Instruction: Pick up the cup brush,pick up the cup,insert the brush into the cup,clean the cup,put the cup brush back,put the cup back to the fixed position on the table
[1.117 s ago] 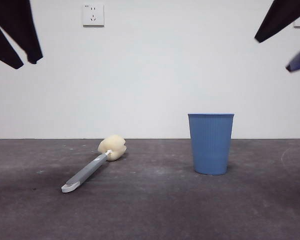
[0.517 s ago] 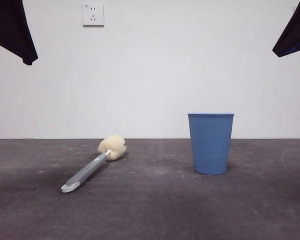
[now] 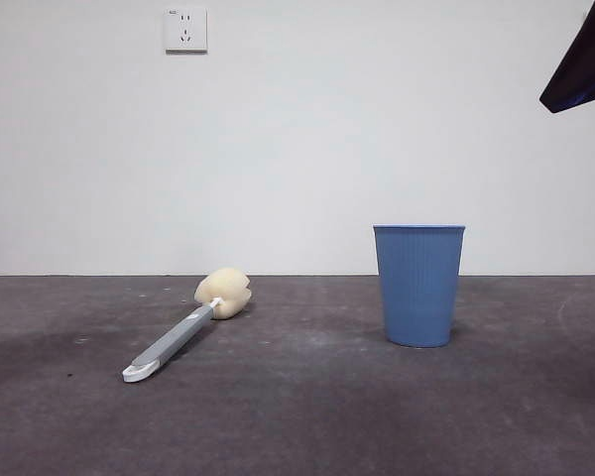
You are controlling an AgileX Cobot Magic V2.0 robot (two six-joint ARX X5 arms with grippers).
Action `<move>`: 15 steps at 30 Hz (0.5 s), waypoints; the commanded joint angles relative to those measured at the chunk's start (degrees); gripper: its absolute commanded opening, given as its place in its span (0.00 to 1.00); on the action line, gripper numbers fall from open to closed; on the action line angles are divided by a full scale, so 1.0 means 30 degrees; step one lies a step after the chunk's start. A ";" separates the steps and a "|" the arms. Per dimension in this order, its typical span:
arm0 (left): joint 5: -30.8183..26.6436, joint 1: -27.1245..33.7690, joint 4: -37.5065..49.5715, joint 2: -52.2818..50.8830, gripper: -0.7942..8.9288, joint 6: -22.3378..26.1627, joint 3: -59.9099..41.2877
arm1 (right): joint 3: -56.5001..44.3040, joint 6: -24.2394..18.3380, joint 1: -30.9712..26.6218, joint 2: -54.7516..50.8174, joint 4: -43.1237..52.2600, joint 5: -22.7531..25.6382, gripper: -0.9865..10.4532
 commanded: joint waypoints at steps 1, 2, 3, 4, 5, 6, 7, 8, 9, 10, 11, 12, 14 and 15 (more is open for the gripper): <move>-0.0029 0.2477 0.3555 -0.2361 0.08 0.0933 -0.2142 | -0.0117 0.0109 0.0015 -0.0015 0.0087 0.0051 0.09; -0.0117 0.3388 0.4532 -0.3453 0.08 0.0940 -0.3206 | -0.0117 0.0109 0.0007 -0.0015 0.0087 0.0058 0.09; -0.0175 0.4116 0.4962 -0.4444 0.08 0.0947 -0.4204 | -0.0117 0.0109 0.0015 -0.0015 0.0080 0.0058 0.09; -0.0175 0.4911 0.5319 -0.5603 0.08 0.0962 -0.5523 | -0.0117 0.0109 0.0015 -0.0015 0.0087 0.0058 0.09; -0.0175 0.5297 0.5486 -0.6178 0.08 0.0954 -0.6288 | -0.0117 0.0109 0.0007 -0.0015 0.0080 0.0058 0.09; -0.0175 0.5690 0.5632 -0.6870 0.08 0.0954 -0.7213 | -0.0117 0.0109 0.0015 -0.0015 0.0087 0.0058 0.09; -0.0168 0.6033 0.5668 -0.7526 0.08 0.0940 -0.8116 | -0.0117 0.0109 0.0015 -0.0015 0.0080 0.0058 0.09; -0.0168 0.6295 0.5654 -0.8080 0.08 0.0933 -0.8874 | -0.0117 0.0109 0.0015 -0.0015 0.0080 0.0051 0.09; -0.0168 0.6550 0.5654 -0.8684 0.08 0.0925 -0.9734 | -0.0117 0.0109 0.0007 -0.0015 0.0087 0.0058 0.09; -0.0160 0.6754 0.5646 -0.9296 0.08 0.0896 -1.0557 | -0.0117 0.0109 0.0007 -0.0015 0.0087 0.0058 0.09; -0.0160 0.6870 0.5661 -0.9792 0.08 0.0831 -1.1227 | -0.0117 0.0109 0.0015 -0.0015 0.0087 0.0058 0.09; -0.0160 0.6972 0.5661 -1.0309 0.08 0.0801 -1.1948 | -0.0117 0.0109 0.0007 -0.0015 0.0087 0.0058 0.09; -0.0153 0.7082 0.5654 -1.1125 0.08 0.0685 -1.3100 | -0.0117 0.0109 0.0015 -0.0015 0.0087 0.0058 0.09; -0.0160 0.7089 0.5654 -1.1526 0.08 0.0510 -1.3697 | -0.0117 0.0109 0.0015 -0.0015 0.0087 0.0051 0.09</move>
